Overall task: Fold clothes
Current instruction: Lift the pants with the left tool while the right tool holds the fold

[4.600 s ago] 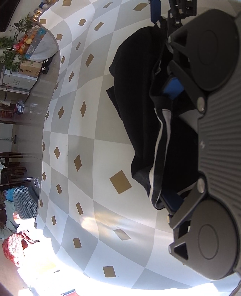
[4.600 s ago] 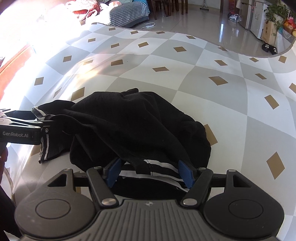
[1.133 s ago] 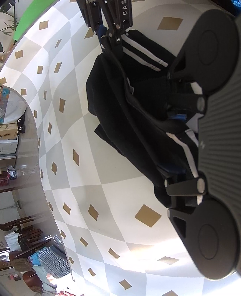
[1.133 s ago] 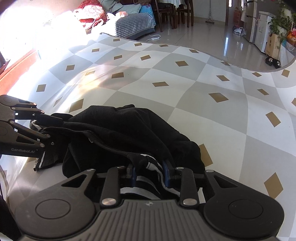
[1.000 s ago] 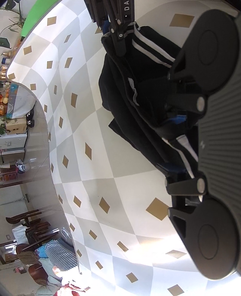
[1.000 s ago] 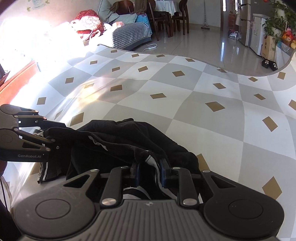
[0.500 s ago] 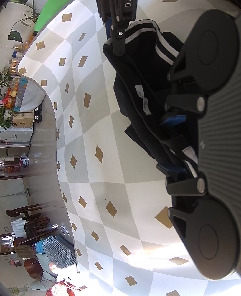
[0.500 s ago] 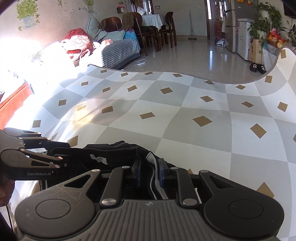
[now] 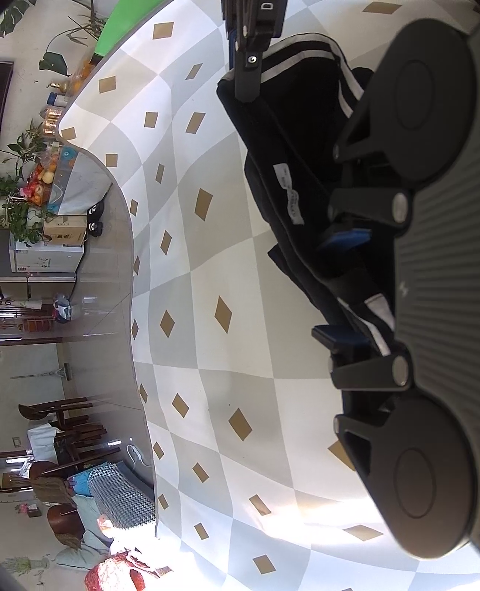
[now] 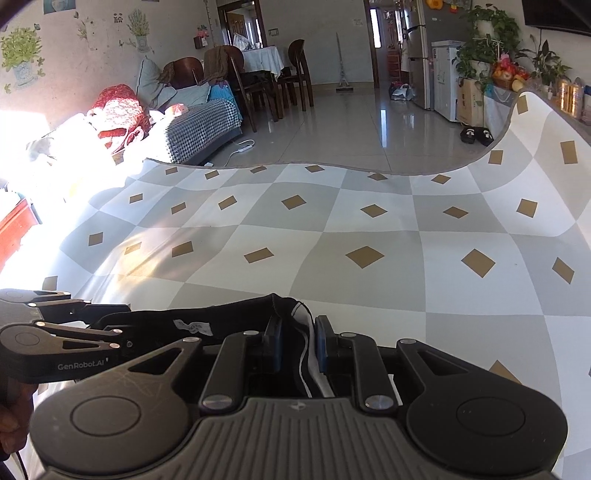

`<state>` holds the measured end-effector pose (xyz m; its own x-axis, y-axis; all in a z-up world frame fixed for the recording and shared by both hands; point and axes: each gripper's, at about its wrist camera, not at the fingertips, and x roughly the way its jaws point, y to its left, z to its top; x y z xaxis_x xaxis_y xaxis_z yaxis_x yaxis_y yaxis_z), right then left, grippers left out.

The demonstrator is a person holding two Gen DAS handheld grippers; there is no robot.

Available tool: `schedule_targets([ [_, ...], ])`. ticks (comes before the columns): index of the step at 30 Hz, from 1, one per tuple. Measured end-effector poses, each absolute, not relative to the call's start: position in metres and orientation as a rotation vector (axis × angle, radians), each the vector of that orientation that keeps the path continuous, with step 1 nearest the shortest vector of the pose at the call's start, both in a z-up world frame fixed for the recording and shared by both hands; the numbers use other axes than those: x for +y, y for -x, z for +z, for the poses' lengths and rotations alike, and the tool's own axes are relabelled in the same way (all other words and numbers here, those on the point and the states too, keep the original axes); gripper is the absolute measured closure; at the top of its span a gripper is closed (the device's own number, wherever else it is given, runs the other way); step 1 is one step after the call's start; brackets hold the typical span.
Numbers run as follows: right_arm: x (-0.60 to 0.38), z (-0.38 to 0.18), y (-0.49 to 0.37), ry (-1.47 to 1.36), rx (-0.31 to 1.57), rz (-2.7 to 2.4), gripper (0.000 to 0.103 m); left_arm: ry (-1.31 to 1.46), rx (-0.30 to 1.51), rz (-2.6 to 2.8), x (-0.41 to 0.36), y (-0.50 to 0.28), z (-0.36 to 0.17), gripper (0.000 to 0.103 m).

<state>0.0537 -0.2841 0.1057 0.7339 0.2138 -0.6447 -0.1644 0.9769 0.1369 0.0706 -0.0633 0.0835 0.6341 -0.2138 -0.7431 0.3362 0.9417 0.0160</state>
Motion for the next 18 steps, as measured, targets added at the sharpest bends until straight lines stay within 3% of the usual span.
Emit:
schedule_targets([
  [11,-0.2924,0.1080,-0.0559,-0.089,0.716,0.166,0.086,-0.153,0.844,-0.323,-0.0680,-0.0732,0.0799,0.059],
  [17,-0.2946,0.1052,-0.0577,-0.095,0.734,0.150,0.085,-0.168,0.852,-0.312,-0.0706,-0.0709,0.0773,0.043],
  [18,-0.2948,0.1043,-0.0573,-0.096,0.740,0.150,0.084,-0.172,0.852,-0.304,-0.0711,-0.0703,0.0771,0.034],
])
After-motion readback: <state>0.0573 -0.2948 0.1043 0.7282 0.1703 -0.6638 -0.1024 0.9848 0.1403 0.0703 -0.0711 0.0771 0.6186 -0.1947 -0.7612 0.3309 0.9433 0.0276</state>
